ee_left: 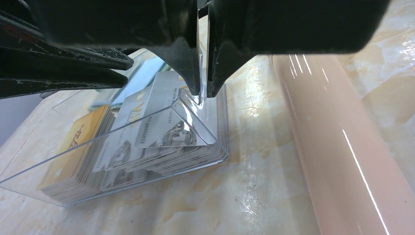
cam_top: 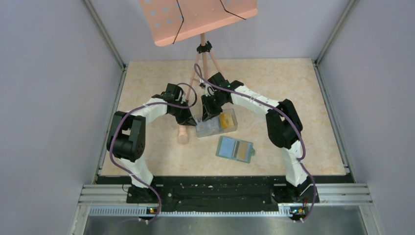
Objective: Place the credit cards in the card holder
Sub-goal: Pick up the credit card from the storage box.
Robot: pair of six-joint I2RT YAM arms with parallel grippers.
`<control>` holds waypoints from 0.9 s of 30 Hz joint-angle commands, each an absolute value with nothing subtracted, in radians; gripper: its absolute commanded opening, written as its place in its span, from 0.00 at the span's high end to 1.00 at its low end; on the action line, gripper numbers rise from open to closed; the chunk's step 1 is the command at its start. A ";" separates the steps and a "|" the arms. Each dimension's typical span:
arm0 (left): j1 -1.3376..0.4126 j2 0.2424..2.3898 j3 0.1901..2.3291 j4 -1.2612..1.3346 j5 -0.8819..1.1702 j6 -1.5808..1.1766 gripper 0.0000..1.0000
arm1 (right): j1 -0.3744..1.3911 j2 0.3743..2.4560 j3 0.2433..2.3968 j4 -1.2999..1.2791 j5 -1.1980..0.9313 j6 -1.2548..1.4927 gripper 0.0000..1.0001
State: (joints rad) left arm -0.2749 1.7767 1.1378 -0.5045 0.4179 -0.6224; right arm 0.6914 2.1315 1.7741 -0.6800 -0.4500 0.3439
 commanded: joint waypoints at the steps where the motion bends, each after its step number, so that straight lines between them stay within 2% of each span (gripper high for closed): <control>1: -0.291 1.796 1.169 -0.484 0.399 -0.609 0.94 | 0.687 2.116 1.775 -0.664 -0.428 0.349 0.79; 4: -0.292 1.797 1.173 -0.486 0.398 -0.609 0.95 | 0.674 2.107 1.766 -0.670 -0.407 0.353 0.70; 8: -0.297 1.803 1.175 -0.489 0.398 -0.607 0.96 | 0.662 2.118 1.757 -0.690 -0.404 0.352 0.65; 27: -0.310 1.803 1.176 -0.501 0.393 -0.604 0.99 | 0.663 2.215 1.733 -0.672 -0.536 0.354 0.70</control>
